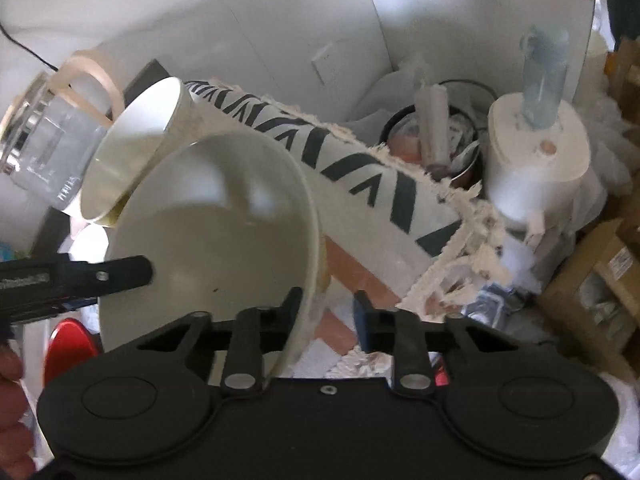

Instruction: Organize plates and bowls

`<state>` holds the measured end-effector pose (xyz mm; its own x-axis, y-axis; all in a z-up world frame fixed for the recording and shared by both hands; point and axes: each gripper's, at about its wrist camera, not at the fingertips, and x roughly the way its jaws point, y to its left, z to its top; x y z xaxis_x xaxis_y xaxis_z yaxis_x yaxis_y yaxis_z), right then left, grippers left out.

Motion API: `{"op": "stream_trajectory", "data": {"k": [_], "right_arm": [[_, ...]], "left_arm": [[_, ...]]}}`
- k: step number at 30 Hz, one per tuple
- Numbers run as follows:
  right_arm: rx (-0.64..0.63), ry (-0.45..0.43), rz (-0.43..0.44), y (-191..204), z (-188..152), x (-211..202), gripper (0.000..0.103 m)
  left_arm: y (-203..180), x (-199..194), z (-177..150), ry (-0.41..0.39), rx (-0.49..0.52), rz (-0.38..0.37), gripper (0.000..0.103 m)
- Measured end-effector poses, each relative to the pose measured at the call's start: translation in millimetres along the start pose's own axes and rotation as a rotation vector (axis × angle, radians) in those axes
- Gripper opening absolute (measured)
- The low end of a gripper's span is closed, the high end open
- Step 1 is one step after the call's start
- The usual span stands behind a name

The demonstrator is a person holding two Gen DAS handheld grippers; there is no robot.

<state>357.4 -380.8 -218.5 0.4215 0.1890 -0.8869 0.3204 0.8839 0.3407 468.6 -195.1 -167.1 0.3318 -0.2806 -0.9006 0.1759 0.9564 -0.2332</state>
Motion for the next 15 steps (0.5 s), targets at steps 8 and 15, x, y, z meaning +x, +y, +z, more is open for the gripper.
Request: {"op": "stream_trajectory", "data": {"k": [8, 15], "right_arm": [[0.047, -0.021, 0.053, -3.7, 1.4, -5.2, 0.012], [0.054, -0.066, 0.054, -2.5, 7.0, -20.5, 0.012]], "left_arm": [[0.6, 4.6, -0.5, 0.013, -0.033, -0.006, 0.019], [-1.0, -17.0, -1.0, -0.025, -0.034, -0.032, 0.015]]}}
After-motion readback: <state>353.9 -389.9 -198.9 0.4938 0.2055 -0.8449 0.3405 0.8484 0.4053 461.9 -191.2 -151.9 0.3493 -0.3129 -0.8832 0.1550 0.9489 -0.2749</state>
